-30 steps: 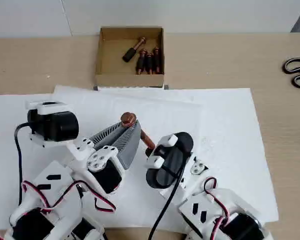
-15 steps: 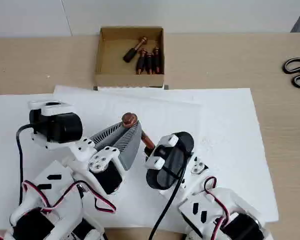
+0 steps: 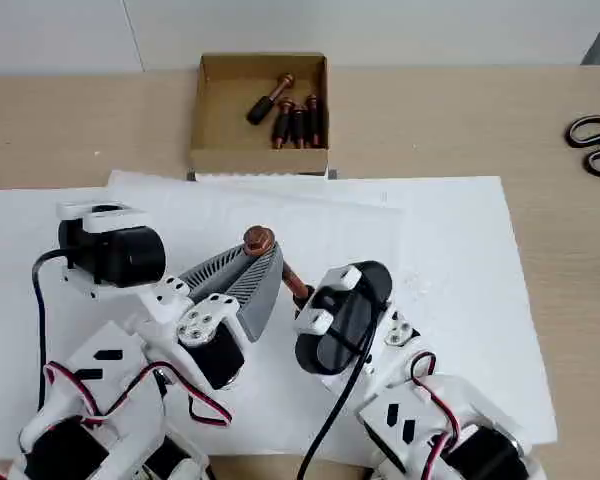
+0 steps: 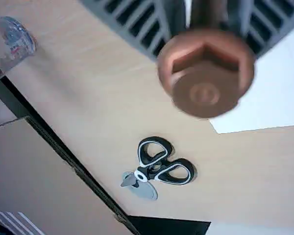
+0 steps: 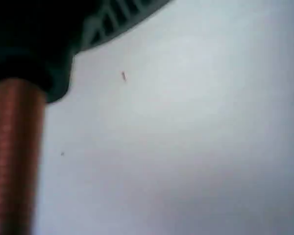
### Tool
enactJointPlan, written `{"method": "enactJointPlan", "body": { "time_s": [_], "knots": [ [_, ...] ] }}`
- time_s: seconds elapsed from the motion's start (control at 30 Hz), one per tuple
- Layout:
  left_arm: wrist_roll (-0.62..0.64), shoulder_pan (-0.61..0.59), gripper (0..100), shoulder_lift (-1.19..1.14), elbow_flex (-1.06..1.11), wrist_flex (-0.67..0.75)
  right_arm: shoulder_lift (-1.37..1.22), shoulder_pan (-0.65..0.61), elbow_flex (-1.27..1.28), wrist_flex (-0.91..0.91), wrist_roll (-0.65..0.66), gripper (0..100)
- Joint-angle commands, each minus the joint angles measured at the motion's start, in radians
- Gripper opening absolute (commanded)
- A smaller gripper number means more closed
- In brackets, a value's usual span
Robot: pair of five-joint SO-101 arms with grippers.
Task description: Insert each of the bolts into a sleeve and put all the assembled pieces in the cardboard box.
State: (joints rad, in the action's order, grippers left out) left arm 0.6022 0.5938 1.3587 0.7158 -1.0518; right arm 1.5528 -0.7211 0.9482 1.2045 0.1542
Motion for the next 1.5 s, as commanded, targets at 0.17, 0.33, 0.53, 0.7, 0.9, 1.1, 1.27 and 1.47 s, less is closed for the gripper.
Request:
{"method": "enactJointPlan", "body": {
  "time_s": [0.17, 0.33, 0.53, 0.7, 0.9, 1.1, 1.27, 1.47],
  "knots": [
    [-0.006, 0.009, 1, 0.006, 0.033, 0.000, -0.002, 0.013, -0.009, -0.084, 0.012, 0.3],
    [-0.005, 0.009, 1, 0.005, 0.058, 0.006, -0.004, 0.013, -0.006, -0.094, 0.054, 0.3],
    [-0.005, 0.015, 1, 0.008, 0.099, -0.002, -0.004, 0.013, -0.006, -0.096, 0.052, 0.3],
    [-0.003, 0.146, 1, 0.009, 0.163, -0.114, -0.004, 0.013, -0.006, -0.093, 0.052, 0.3],
    [-0.006, 0.138, 1, 0.011, 0.213, -0.097, -0.004, 0.016, -0.006, -0.088, 0.049, 0.3],
    [-0.008, 0.124, 24, 0.005, 0.214, -0.124, -0.001, 0.018, -0.006, -0.087, 0.051, 0.3],
    [-0.109, 0.048, 28, 0.005, 0.214, -0.184, -0.001, 0.018, -0.006, -0.087, 0.052, 0.3],
    [-0.259, -0.144, 28, 0.006, 0.171, -0.189, -0.002, 0.018, -0.006, -0.085, 0.052, 0.3]
  ]
}}
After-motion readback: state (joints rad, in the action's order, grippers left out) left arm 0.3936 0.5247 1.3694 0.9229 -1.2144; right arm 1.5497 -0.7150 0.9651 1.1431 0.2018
